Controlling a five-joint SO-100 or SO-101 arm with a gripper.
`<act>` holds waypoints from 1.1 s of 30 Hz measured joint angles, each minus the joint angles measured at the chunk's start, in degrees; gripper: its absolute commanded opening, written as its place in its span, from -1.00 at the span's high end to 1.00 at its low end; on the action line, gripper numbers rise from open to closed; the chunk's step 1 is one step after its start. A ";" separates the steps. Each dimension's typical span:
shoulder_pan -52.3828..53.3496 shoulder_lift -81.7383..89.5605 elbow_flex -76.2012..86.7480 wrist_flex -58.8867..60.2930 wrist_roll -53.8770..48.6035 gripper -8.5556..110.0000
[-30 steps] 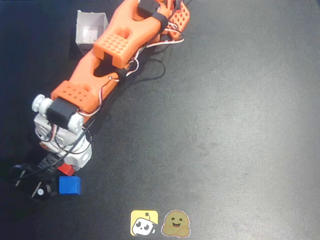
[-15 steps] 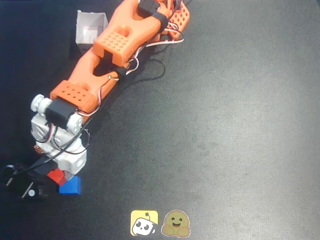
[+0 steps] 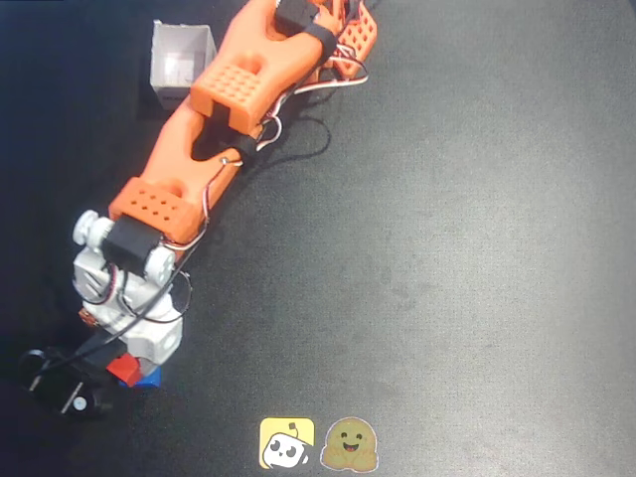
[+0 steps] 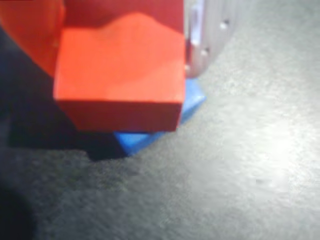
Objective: Put the red cube on top of the blue cube.
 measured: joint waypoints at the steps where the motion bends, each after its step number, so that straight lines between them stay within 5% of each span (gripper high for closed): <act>1: -0.09 0.26 0.26 -0.18 0.00 0.69; 11: -0.44 2.72 4.83 -1.14 0.00 0.62; 13: -0.44 3.08 5.19 -1.41 0.00 0.45; 33: -0.53 6.24 10.46 -4.75 0.00 0.41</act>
